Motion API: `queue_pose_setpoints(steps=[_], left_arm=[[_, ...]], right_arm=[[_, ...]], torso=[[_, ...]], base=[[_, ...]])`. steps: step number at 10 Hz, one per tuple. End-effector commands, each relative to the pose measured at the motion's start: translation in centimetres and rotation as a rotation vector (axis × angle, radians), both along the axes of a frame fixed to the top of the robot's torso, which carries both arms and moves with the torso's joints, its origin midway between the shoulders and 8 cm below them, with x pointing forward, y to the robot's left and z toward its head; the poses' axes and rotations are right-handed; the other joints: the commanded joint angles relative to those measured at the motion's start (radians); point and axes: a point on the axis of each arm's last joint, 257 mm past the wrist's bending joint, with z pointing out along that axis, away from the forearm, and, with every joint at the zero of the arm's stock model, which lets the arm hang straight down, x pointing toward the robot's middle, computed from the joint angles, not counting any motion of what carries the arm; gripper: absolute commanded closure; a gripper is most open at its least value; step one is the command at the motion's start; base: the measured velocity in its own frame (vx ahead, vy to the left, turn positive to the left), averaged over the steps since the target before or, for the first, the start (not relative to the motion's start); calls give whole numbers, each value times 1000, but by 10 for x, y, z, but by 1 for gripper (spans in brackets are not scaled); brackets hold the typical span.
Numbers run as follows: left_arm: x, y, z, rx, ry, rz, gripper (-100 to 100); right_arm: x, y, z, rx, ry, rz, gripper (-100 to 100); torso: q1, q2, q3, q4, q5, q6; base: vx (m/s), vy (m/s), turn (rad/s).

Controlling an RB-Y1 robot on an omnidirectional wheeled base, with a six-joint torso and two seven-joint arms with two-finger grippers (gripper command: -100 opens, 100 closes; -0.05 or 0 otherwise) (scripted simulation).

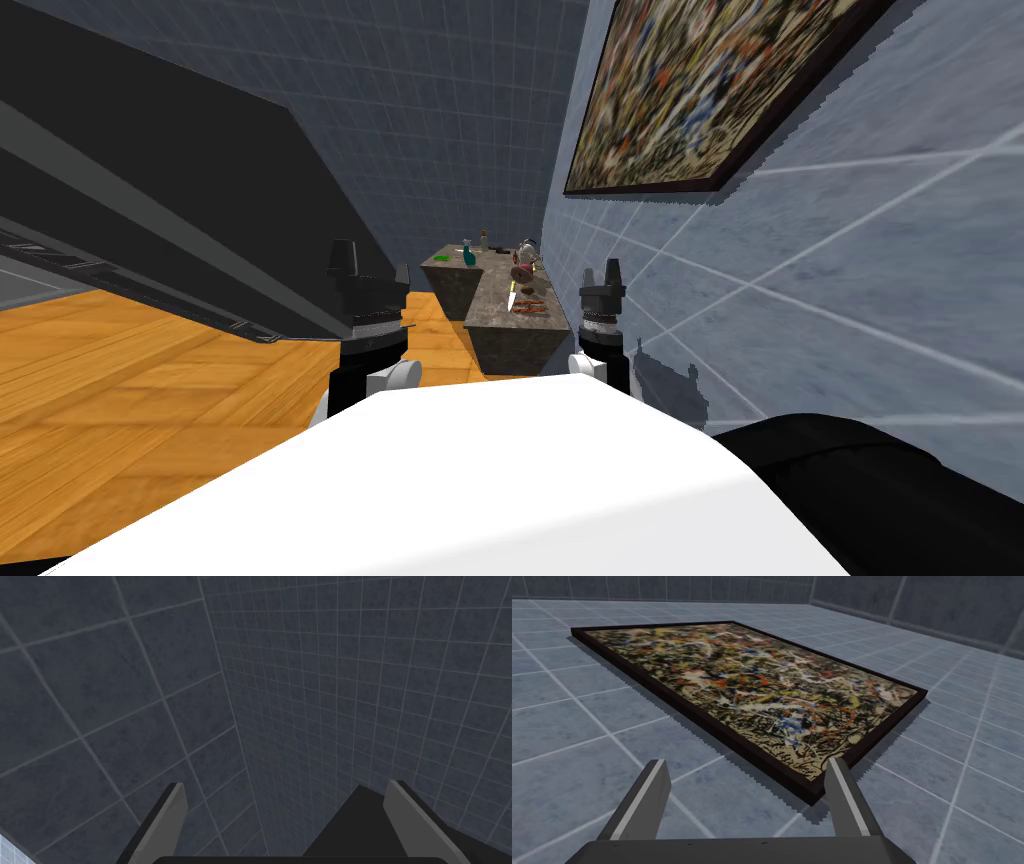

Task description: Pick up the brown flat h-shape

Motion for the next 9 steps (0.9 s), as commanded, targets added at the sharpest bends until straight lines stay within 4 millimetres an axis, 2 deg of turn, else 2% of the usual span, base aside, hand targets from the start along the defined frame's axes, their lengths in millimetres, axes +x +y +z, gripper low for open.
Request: queue_pose_setpoints(steps=[1, 5, 9], left_arm=[[0, 0, 0, 0, 0, 0, 0], [0, 0, 0, 0, 0, 0, 0], [0, 0, 0, 0, 0, 0, 0]], right_arm=[[2, -4, -18, -54, 63, -18, -100], [1, -18, -63, -177, 217, -63, -100], [-8, -37, -126, -355, 427, -106, -100]], torso=[[0, 0, 0, 0, 0, 0], [3, 2, 1, 1, 1, 0], [3, 1, 1, 0, 1, 0]], base=[[-21, 29, 125], [-30, 50, 124], [-7, 54, 218]])
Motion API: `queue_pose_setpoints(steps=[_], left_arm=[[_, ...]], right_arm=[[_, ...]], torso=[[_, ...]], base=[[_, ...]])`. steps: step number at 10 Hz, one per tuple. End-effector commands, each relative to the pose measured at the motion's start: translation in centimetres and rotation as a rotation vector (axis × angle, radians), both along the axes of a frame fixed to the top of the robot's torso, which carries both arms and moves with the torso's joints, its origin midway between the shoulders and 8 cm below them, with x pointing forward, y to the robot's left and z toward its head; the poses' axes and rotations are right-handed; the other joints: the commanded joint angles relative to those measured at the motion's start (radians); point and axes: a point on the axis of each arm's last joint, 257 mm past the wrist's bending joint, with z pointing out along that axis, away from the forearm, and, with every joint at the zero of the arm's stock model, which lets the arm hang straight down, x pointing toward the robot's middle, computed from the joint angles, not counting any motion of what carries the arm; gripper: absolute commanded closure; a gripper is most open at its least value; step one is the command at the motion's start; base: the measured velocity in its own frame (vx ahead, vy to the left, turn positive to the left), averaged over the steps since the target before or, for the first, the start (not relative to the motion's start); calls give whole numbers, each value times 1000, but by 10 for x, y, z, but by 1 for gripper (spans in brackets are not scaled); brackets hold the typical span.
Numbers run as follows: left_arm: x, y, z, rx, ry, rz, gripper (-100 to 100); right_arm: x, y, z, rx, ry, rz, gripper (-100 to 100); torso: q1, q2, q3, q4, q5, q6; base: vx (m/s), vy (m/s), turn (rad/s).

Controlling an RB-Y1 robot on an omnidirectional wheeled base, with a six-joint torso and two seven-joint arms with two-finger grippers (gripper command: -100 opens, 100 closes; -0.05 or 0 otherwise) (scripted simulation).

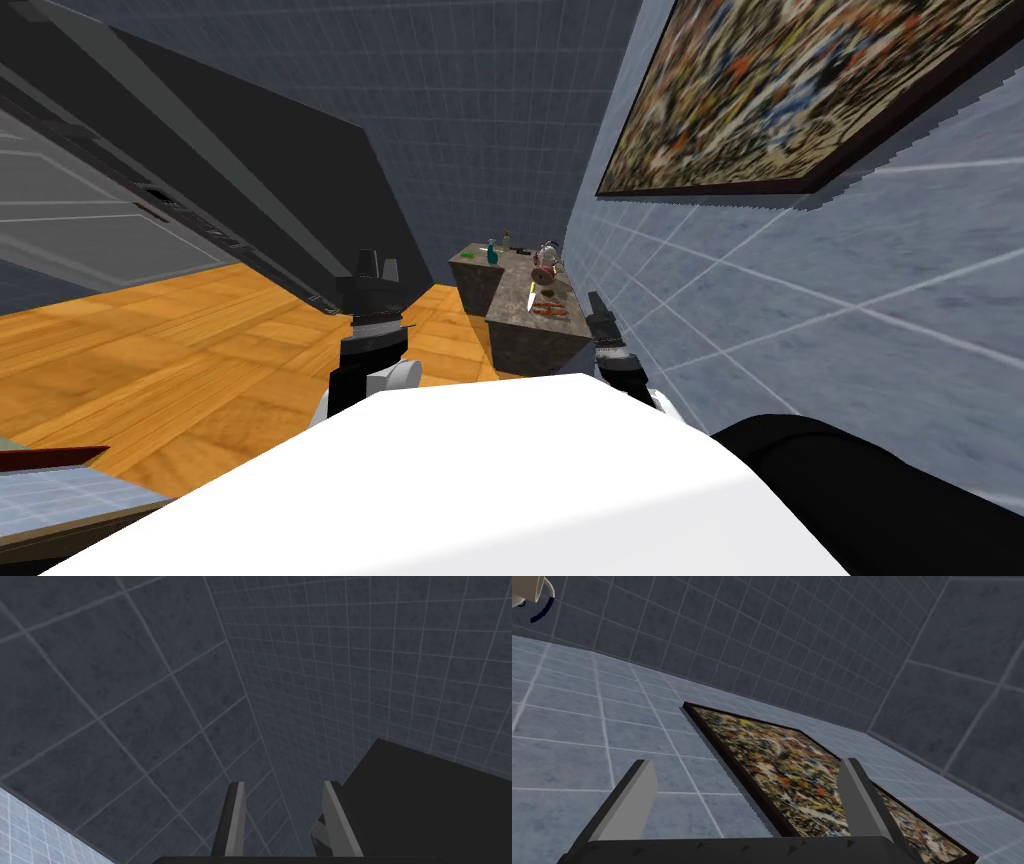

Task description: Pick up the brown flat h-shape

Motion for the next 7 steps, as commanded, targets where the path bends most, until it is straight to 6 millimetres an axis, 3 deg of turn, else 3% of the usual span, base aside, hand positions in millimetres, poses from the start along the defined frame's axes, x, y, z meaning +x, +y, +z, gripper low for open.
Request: queue_pose_setpoints(steps=[1, 2, 4, 5, 7], left_arm=[[0, 0, 0, 0, 0, 0, 0], [0, 0, 0, 0, 0, 0, 0], [0, 0, 0, 0, 0, 0, 0], [0, 0, 0, 0, 0, 0, 0], [0, 0, 0, 0, 0, 0, 0]], right_arm=[[-5, -10, -32, -82, 97, -14, -100], [-9, -11, -37, -81, 113, -19, -100], [-22, -25, -73, -189, 239, -31, -100], [-25, -26, -77, -190, 251, -33, -100], [-43, -42, -113, -307, 380, -36, -100]], torso=[[0, 0, 0, 0, 0, 0], [0, -1, 0, 0, 0, 0], [-1, -1, 0, 0, 0, 0], [0, -1, 0, 0, 0, 0], [-2, 0, 0, 0, 0, 0]], base=[[9, 61, 245], [12, 38, 96], [7, 49, 275], [8, 31, 97], [15, 40, 268]])
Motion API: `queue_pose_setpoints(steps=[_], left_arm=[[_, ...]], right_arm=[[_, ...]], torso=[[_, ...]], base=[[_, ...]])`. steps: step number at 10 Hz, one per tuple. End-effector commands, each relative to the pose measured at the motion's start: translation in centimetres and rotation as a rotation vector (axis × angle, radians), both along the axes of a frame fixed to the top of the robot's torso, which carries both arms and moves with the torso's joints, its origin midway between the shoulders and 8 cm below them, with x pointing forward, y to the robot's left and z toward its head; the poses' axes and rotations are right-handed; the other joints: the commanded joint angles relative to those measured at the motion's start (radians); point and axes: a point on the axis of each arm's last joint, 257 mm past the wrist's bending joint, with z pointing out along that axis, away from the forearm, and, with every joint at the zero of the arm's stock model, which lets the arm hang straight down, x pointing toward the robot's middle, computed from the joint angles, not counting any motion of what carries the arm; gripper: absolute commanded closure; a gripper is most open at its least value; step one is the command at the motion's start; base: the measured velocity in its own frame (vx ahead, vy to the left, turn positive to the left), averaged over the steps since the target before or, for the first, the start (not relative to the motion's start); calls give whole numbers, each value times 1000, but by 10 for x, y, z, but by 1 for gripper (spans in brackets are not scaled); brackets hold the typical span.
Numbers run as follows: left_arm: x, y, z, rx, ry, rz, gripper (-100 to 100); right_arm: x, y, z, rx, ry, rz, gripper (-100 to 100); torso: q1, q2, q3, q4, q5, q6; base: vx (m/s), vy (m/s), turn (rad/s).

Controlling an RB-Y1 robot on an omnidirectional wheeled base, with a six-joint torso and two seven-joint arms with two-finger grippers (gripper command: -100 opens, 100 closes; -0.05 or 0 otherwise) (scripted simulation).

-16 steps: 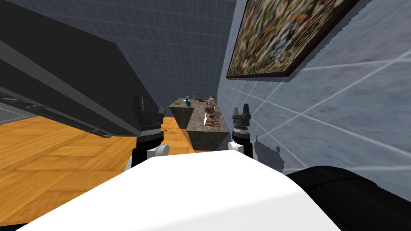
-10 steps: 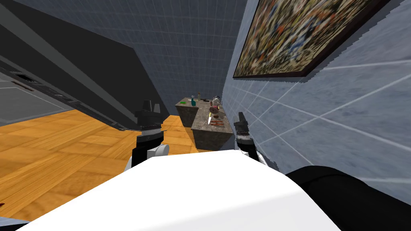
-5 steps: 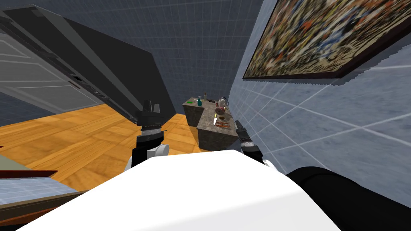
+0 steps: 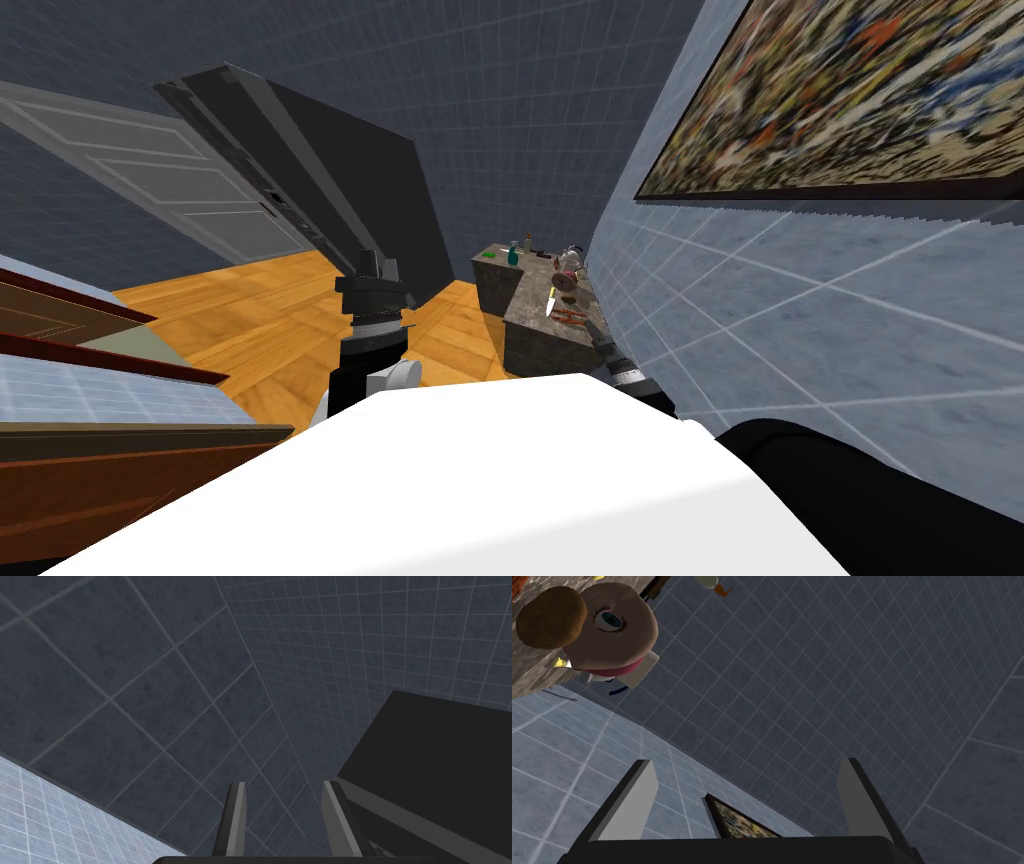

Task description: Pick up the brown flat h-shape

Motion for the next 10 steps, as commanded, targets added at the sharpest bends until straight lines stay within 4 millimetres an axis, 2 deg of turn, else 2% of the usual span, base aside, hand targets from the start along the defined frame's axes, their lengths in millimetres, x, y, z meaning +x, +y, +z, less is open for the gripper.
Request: queue_pose_setpoints(steps=[1, 2, 3, 5, 6, 7, 8, 9, 10], left_arm=[[0, 0, 0, 0, 0, 0, 0], [0, 0, 0, 0, 0, 0, 0], [0, 0, 0, 0, 0, 0, 0], [0, 0, 0, 0, 0, 0, 0], [0, 0, 0, 0, 0, 0, 0], [0, 0, 0, 0, 0, 0, 0], [0, 0, 0, 0, 0, 0, 0], [0, 0, 0, 0, 0, 0, 0], [0, 0, 0, 0, 0, 0, 0]], right_arm=[[-11, -5, -17, -35, 59, -7, -100], [-21, -13, -34, -94, 121, -4, -100], [-25, -15, -38, -94, 135, -8, -100], [-53, -35, -72, -213, 272, 0, -100], [-59, -36, -76, -213, 290, -3, -100], [-75, -47, -92, -274, 359, 5, -100], [-78, -47, -93, -274, 368, 3, -100], [-92, -58, -106, -335, 428, 15, -100], [-99, -59, -109, -334, 445, 12, -100]], torso=[[0, 0, 0, 0, 0, 0], [-1, 0, 0, 0, 0, 1], [-1, 0, 0, 0, 0, 1], [-1, 0, 0, 0, 0, 0], [-1, -1, 0, 0, 0, 0], [-1, 0, 0, 0, 0, 1], [-2, 0, 0, 0, 0, 0], [-2, 0, 0, 0, 0, 1], [-1, 0, 0, 0, 0, 1]], base=[[21, 26, 174], [16, 33, 209], [16, 21, 149], [26, 29, 337], [29, 15, 140], [26, 18, 240], [19, 12, 177], [23, 21, 268], [21, 12, 164]])
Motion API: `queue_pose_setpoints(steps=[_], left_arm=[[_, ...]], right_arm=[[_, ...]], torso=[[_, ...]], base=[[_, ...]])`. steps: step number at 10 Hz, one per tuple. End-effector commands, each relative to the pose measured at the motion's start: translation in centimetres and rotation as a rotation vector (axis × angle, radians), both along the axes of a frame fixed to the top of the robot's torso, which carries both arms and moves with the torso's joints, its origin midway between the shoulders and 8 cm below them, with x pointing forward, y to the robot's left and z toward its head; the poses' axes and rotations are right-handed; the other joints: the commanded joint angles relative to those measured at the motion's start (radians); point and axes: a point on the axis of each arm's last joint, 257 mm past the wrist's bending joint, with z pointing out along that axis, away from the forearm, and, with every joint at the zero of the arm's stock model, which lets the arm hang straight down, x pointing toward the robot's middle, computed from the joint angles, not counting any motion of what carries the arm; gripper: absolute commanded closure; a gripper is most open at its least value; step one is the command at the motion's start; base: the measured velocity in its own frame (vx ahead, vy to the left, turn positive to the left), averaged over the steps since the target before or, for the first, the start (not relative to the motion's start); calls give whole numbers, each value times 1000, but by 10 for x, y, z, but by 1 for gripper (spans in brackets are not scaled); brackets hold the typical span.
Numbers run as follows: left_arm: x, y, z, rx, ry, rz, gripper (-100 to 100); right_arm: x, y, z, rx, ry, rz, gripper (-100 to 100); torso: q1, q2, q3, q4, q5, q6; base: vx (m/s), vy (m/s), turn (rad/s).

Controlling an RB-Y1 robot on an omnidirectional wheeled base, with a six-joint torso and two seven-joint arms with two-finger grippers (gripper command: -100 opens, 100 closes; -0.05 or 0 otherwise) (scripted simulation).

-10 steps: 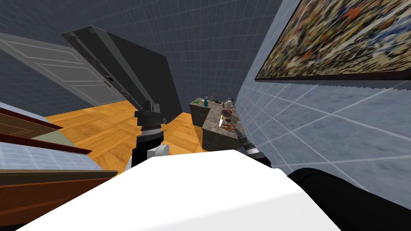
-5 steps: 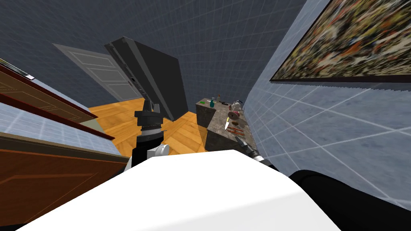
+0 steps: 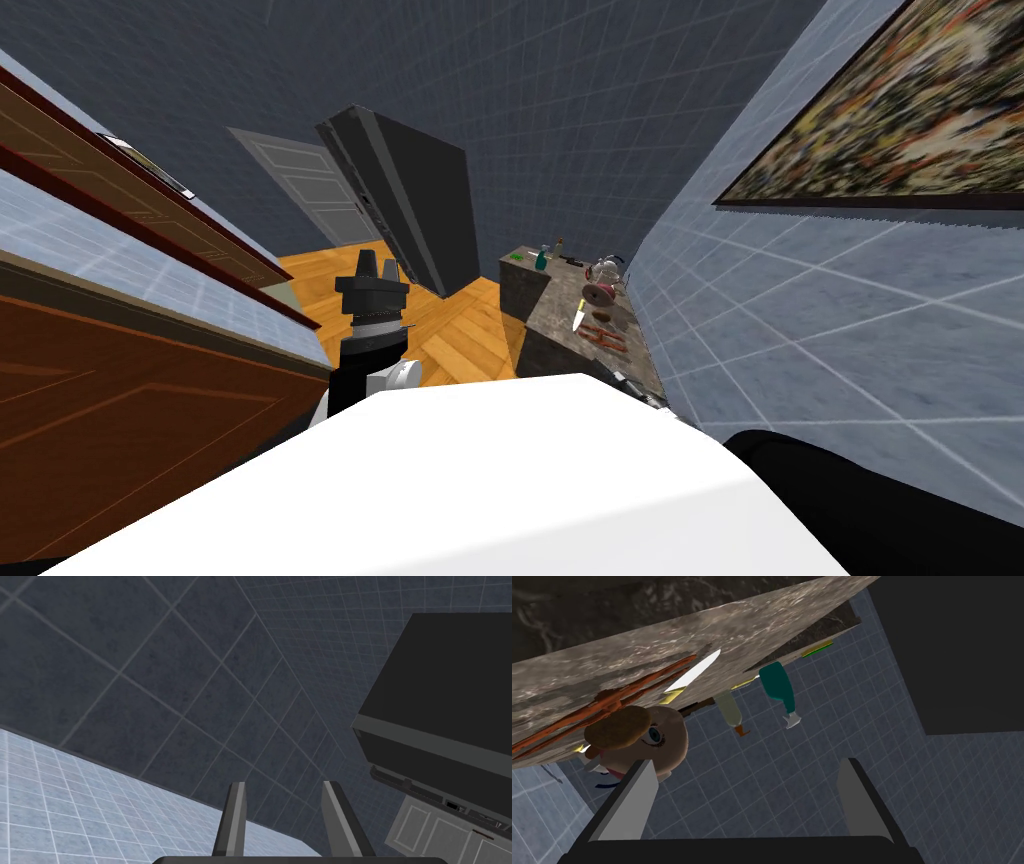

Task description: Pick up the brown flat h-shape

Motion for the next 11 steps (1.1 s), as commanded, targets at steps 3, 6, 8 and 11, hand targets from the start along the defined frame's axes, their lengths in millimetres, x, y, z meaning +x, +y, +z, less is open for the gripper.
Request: queue_pose_setpoints(steps=[3, 6, 8, 11], left_arm=[[0, 0, 0, 0, 0, 0, 0], [0, 0, 0, 0, 0, 0, 0], [0, 0, 0, 0, 0, 0, 0], [0, 0, 0, 0, 0, 0, 0]], right_arm=[[-49, -28, -30, -125, 166, 25, -100], [-75, -42, -42, -181, 249, 38, -100], [-121, -68, -58, -289, 393, 73, -100], [-170, -93, -67, -388, 535, 115, -100]], torso=[[-1, 0, 0, 0, 0, 0], [-1, 0, 0, 0, 0, 0], [-1, 0, 0, 0, 0, -1], [-1, 0, 0, 0, 0, -1]], base=[[20, 11, 256], [13, 4, 180], [18, 5, 345], [24, 2, 315]])
